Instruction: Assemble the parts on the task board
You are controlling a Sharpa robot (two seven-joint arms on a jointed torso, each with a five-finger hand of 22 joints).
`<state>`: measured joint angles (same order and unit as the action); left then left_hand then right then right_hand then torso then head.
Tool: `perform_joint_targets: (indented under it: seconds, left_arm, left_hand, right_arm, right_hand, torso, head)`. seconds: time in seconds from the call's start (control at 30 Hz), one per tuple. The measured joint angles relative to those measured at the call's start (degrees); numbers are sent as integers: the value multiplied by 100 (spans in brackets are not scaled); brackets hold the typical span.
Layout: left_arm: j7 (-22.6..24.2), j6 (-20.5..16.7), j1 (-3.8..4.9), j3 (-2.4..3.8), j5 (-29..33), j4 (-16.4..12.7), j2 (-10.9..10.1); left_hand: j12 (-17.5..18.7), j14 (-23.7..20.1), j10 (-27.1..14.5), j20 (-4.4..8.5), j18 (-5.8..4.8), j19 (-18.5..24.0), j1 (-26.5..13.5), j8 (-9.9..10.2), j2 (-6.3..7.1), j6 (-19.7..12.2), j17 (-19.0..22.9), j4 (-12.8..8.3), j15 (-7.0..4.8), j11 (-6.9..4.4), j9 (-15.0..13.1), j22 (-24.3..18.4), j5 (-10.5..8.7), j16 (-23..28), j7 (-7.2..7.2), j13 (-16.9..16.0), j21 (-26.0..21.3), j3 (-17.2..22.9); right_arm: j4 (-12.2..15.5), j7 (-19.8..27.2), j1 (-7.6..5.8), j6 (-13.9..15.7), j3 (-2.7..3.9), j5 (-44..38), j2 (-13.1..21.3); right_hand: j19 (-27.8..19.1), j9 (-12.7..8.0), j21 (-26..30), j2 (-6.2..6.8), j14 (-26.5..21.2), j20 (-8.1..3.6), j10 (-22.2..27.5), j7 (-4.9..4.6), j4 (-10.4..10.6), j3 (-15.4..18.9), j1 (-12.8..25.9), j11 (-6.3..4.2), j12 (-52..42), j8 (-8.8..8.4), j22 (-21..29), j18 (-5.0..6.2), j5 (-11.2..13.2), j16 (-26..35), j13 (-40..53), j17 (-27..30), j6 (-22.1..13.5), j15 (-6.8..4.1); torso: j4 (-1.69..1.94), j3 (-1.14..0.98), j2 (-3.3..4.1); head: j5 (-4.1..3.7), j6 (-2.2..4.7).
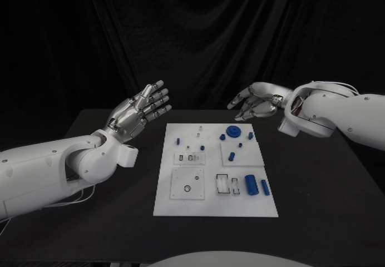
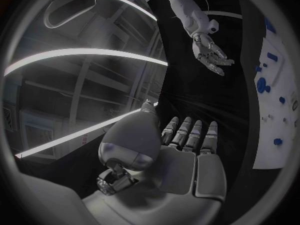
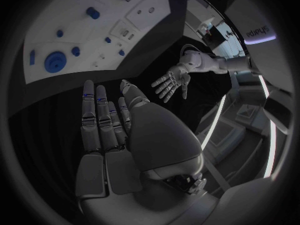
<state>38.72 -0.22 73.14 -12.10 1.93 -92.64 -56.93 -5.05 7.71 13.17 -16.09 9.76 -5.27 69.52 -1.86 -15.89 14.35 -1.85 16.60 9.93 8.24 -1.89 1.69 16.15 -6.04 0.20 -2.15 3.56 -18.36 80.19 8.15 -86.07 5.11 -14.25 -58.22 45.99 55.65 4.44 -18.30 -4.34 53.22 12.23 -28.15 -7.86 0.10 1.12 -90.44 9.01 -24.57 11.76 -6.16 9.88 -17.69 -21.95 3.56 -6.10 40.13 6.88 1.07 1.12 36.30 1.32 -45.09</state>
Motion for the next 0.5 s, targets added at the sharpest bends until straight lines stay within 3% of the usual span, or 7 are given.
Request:
perform_joint_targets:
  seconds: [0.03,0.2,0.33,0.5]
  left_arm:
    - [0,-4,3,0,0,-16,-27]
    - [1,-24,7,0,20,-34,-89]
    - [1,-26,8,-1,46,-27,-89]
    - [2,-23,13,-1,128,-118,-146]
  left_hand:
    - [0,0,0,0,0,0,0,0,0,0,0,-1,0,0,0,0,29,0,0,0,0,-1]
    - [-26,21,17,-20,-1,-20,29,0,-29,20,0,0,21,17,0,0,122,-38,21,0,22,48]
    - [-34,21,36,-20,-1,-20,29,0,-29,20,0,-10,21,36,0,-1,188,-64,21,1,22,105]
    - [-66,42,30,-40,-1,-40,52,0,-52,41,-9,-9,42,76,1,-1,359,-116,41,-3,22,197]
  right_arm:
    - [26,-53,-8,36,0,-238,-1]
    - [168,-323,-33,188,2,-1437,13]
    - [267,-459,-33,258,2,-2106,51]
    - [423,-575,-33,345,2,-2722,88]
  right_hand:
    - [21,0,-15,13,44,-20,-36,16,2,-19,14,-4,21,-17,-11,0,7,5,0,-7,16,-13]
    - [354,-9,-259,165,638,-207,-396,214,45,-155,117,-92,302,-174,-185,0,138,153,18,-155,79,-198]
    - [717,-7,-651,251,1264,-381,-757,265,85,-194,204,-167,458,-224,-447,0,288,9,31,-408,115,-370]
    - [1093,61,-1471,392,1808,-559,-1190,263,243,-304,344,-297,689,-267,-1069,-1,424,-1021,43,-1150,238,-608]
  torso:
    - [5,4,14]
    - [71,62,220]
    - [121,100,354]
    - [184,160,539]
  head:
    - [-7,7]
    - [-114,71]
    - [-192,93]
    - [-321,163]
